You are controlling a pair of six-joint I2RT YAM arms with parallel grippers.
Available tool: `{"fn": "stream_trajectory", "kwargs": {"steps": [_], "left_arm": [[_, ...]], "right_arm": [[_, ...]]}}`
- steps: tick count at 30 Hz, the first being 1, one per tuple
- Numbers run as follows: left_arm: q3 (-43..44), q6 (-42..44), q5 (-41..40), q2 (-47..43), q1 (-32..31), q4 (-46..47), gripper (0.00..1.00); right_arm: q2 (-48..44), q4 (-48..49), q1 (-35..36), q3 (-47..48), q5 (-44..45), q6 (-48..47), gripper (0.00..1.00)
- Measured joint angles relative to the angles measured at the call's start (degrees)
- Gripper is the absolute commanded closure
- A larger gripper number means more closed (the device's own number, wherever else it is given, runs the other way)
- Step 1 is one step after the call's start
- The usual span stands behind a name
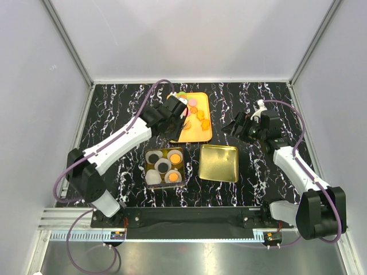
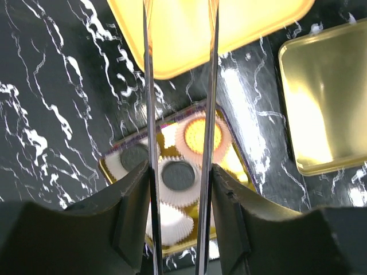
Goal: Pack the cookies
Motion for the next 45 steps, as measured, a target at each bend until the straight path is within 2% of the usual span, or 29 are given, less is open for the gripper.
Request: {"fn": "stream_trajectory", "kwargs": {"steps": [7,15,45], "left_arm": [[4.1,2.0,1.1,5.4,1.7,2.1,0.52],[4.2,2.8,2.7,9.1,2.8,4.2,0.51],[2.6,3.3,6.5,13.3,5.7,8.7,0.49]], "right_arm": [[0.0,0.0,0.0,0.0,-0.1,0.0,0.0],[-0.1,0.0,0.0,0.0,-0.1,0.0,0.0],[-0.3,0.0,0.0,0.0,-0.1,0.0,0.0]]}}
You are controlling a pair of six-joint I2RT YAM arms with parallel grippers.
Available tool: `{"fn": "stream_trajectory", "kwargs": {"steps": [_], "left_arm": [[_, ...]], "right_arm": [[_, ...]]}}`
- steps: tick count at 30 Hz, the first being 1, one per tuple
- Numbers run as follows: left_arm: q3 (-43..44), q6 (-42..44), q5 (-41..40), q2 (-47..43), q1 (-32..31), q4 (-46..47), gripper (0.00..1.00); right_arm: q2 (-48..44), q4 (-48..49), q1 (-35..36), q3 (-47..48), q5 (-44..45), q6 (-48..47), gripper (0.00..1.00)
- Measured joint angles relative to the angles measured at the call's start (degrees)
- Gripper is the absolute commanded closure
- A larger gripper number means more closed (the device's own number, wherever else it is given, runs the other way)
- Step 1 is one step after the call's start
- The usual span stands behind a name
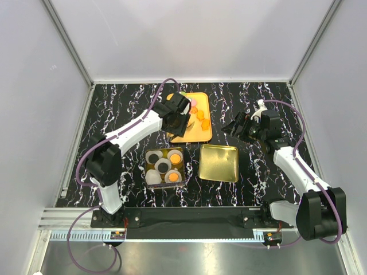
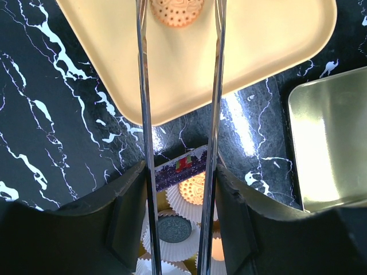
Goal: Pack the cookies
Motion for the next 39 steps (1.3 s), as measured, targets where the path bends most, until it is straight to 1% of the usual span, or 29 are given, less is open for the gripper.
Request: {"fn": "stream_trajectory", "kwargs": {"steps": [3,9,10,14,20,27,33,36,39], "left_arm": [[-0.4,0.1,0.0,0.0,0.1,0.1,0.49],[-0.6,0.2,0.4,0.1,0.2,0.2,0.56],[-0.6,0.2,0.4,0.1,0.2,0.2,0.59],[-0.6,0.5,0.5,0.1,0.2,0.2,0.65],[-0.5,0.9,0.6,0.1,0.2,0.0,0.67],[1.6,0.9,1.6,-0.3,0.7,-2.0,0.67],[1.2,-0.3,3.7,-5.2,0.8,-2.9,0.67],[-0.9,-0.9,4.4,-10.2,0.8,-2.8,0.67],[-5.1,-1.7,5.2,-16.6,0.8,-2.9,0.66]], "right_arm": [[0.0,0.0,0.0,0.0,0.0,0.0,0.0],[0.0,0.0,0.0,0.0,0.0,0.0,0.0],[0.0,0.0,0.0,0.0,0.0,0.0,0.0],[0.0,0.0,0.0,0.0,0.0,0.0,0.0],[0.0,0.0,0.0,0.0,0.0,0.0,0.0],[0.0,0.0,0.0,0.0,0.0,0.0,0.0],[-0.1,0.0,0.0,0.0,0.0,0.0,0.0],[-0.3,0.0,0.0,0.0,0.0,0.0,0.0],[-0.6,0.0,0.0,0.0,0.0,0.0,0.0]]}}
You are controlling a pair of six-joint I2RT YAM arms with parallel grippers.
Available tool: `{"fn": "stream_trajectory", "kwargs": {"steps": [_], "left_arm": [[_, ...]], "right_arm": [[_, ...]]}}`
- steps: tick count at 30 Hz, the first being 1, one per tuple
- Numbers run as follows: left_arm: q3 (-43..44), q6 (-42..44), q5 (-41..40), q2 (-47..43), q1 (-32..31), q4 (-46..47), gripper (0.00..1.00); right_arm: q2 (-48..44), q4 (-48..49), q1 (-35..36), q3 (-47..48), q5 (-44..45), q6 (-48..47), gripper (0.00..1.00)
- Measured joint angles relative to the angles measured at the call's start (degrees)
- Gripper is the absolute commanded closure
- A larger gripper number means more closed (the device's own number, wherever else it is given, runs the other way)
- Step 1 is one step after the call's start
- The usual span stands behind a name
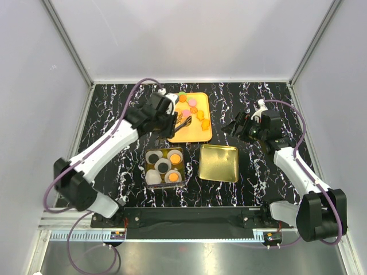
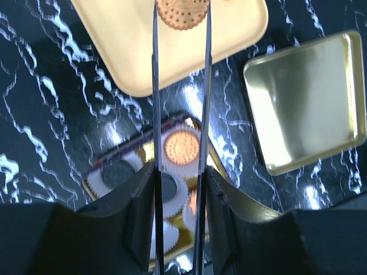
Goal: Pack the cookies
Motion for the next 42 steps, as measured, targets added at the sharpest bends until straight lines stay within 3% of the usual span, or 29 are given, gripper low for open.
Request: {"fn": "stream_trajectory", "kwargs": {"steps": [10,18,42], "left_arm": [[-16.9,-2.0,0.4,-20.8,0.0,-6.8,0.66],[-24.0,-3.5,0.3,-35.4,0.0,-15.2,0.64],[-29.0,-13.8,-0.2,-47.3,-4.8,-28.4,0.65]], "right_arm": [[0.0,0.0,0.0,0.0,0.0,0.0,0.0],[0.0,0.0,0.0,0.0,0.0,0.0,0.0],[0.6,0.0,0.0,0.0,0.0,-0.2,0.0]]}}
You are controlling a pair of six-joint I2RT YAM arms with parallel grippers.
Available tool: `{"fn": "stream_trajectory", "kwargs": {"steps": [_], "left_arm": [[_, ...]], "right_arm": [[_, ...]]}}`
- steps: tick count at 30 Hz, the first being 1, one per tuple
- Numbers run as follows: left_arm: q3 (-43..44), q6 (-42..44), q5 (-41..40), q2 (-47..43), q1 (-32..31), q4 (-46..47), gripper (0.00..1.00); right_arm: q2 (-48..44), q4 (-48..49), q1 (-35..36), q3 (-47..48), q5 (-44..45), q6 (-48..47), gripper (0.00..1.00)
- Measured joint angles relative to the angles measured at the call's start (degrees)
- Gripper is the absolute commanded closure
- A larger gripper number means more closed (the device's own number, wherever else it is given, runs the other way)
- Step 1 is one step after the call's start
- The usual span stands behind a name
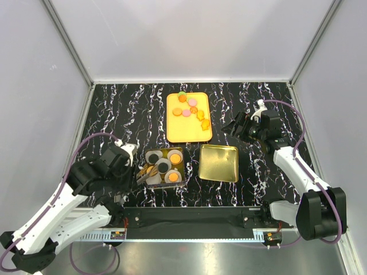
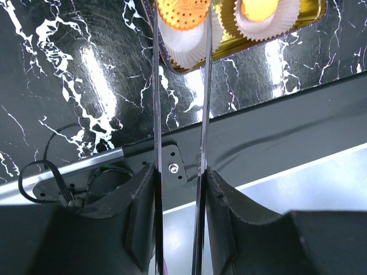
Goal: Pack the cookies
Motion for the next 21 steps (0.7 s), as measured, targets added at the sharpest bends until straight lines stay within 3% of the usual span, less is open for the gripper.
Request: {"fn": "stream_trajectory", "kwargs": {"steps": [21], "left_arm": [[0.0,1.0,0.8,-1.3,-0.5,-1.0,0.64]], "right_arm": [[0.0,0.0,0.1,0.0,0.0,0.0,0.0]]}}
